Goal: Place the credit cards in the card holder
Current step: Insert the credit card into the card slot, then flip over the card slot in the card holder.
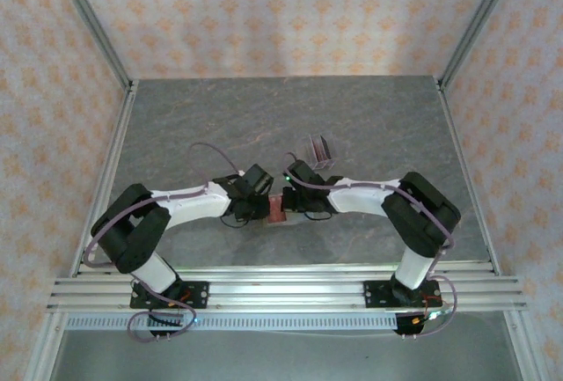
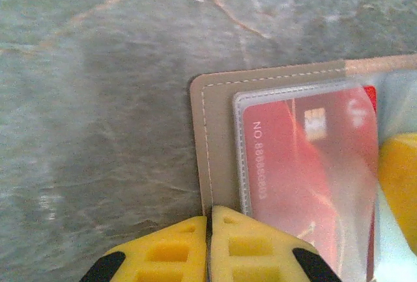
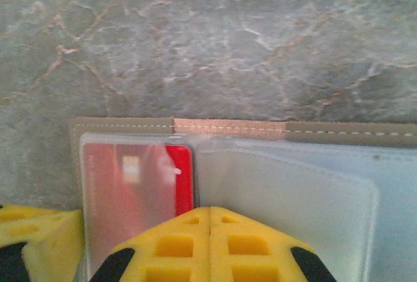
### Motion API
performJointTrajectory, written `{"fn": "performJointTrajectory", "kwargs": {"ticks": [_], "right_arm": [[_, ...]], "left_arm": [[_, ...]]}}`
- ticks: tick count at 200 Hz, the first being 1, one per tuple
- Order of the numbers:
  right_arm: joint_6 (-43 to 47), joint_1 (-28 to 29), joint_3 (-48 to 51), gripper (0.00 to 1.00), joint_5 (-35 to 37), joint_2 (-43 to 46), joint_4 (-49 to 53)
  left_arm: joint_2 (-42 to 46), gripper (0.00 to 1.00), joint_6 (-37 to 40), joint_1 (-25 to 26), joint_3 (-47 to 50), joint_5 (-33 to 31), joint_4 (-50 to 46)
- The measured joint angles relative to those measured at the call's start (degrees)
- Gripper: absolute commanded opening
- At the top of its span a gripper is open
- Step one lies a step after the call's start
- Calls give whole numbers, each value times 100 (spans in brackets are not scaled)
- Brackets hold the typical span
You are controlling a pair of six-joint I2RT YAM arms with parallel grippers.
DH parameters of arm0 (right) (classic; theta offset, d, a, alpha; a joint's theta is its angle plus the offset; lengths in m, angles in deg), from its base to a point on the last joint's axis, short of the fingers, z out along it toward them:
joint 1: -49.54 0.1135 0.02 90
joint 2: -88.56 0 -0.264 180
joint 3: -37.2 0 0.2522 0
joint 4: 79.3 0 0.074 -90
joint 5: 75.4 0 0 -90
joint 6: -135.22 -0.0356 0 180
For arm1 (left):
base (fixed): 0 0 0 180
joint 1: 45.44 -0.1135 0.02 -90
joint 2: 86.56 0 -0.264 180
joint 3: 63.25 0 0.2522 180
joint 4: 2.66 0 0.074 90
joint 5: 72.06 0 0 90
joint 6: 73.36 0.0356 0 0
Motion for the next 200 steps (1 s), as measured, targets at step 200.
{"fn": "performJointTrajectory", "kwargs": {"ticks": [200], "right_arm": [[1029,-92,-1180,29,901,-474,1703]], "left_arm": [[278,11,562,-55,-2,199,-505]]}}
